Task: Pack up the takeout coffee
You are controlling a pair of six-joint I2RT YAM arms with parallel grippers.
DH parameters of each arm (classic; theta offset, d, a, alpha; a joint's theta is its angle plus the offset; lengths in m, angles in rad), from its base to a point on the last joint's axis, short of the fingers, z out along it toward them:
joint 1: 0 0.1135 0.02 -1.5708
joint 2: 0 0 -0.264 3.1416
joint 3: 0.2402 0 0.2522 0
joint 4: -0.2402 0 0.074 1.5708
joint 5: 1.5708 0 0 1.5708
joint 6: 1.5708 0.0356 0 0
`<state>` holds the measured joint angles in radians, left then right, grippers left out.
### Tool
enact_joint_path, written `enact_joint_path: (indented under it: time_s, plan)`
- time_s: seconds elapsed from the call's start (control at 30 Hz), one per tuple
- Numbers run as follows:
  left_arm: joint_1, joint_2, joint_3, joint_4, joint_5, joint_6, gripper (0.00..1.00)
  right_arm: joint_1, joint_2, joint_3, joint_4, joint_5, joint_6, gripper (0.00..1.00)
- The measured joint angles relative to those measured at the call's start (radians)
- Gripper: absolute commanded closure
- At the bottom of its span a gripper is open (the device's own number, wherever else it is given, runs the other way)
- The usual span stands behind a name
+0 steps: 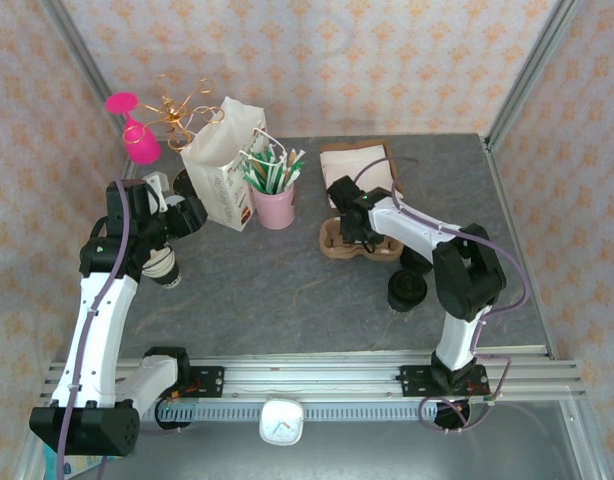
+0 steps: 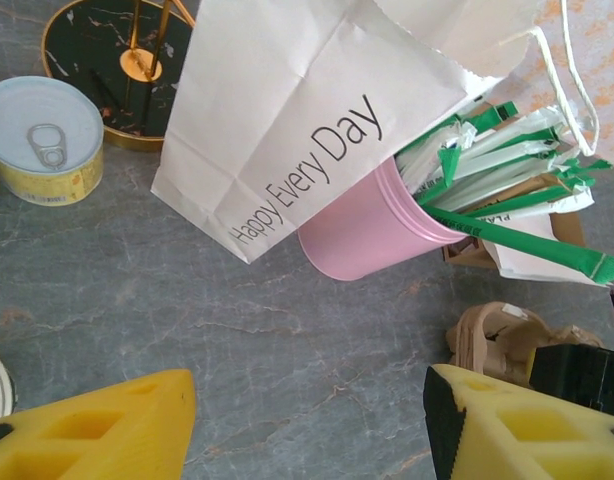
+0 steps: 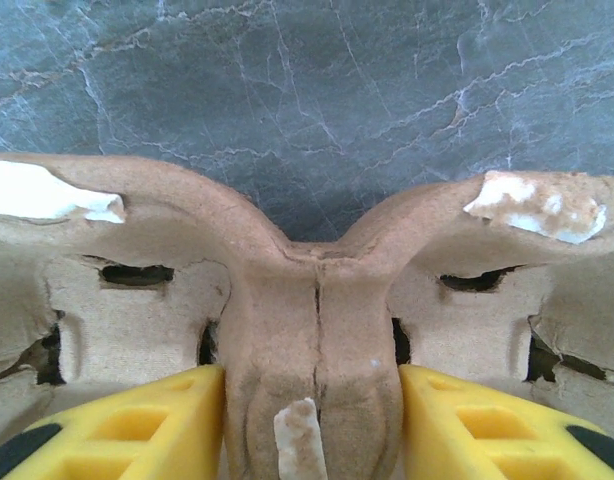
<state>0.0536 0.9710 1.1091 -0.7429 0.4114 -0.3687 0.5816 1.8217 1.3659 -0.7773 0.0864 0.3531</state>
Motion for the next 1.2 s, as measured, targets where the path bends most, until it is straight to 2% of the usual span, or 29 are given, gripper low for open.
enact_joint_path:
  time_s: [0.27, 0.47, 0.77, 0.87, 1.03, 1.2]
  plan:
    - [-0.008, 0.009, 0.007, 0.0, -0.004, 0.0, 0.36, 0.0, -0.043, 0.024, -0.021, 0.0, -0.011, 0.54]
    - [-0.008, 0.013, 0.021, 0.001, -0.008, 0.0, 0.36, -0.002, -0.057, 0.024, -0.023, -0.005, -0.022, 0.43]
    - [-0.008, 0.014, 0.021, 0.0, -0.008, 0.0, 0.36, -0.003, 0.01, 0.018, -0.008, -0.026, -0.022, 0.39]
    - [-0.008, 0.016, 0.021, 0.0, -0.011, 0.0, 0.36, -0.003, 0.028, -0.003, -0.009, -0.025, -0.021, 0.39]
    - [-0.008, 0.019, 0.021, 0.0, -0.011, -0.001, 0.36, -0.003, 0.03, -0.014, -0.002, -0.026, -0.019, 0.49]
    - [-0.022, 0.024, 0.021, 0.0, -0.016, -0.001, 0.36, -0.005, 0.03, -0.016, 0.0, -0.026, -0.017, 0.53]
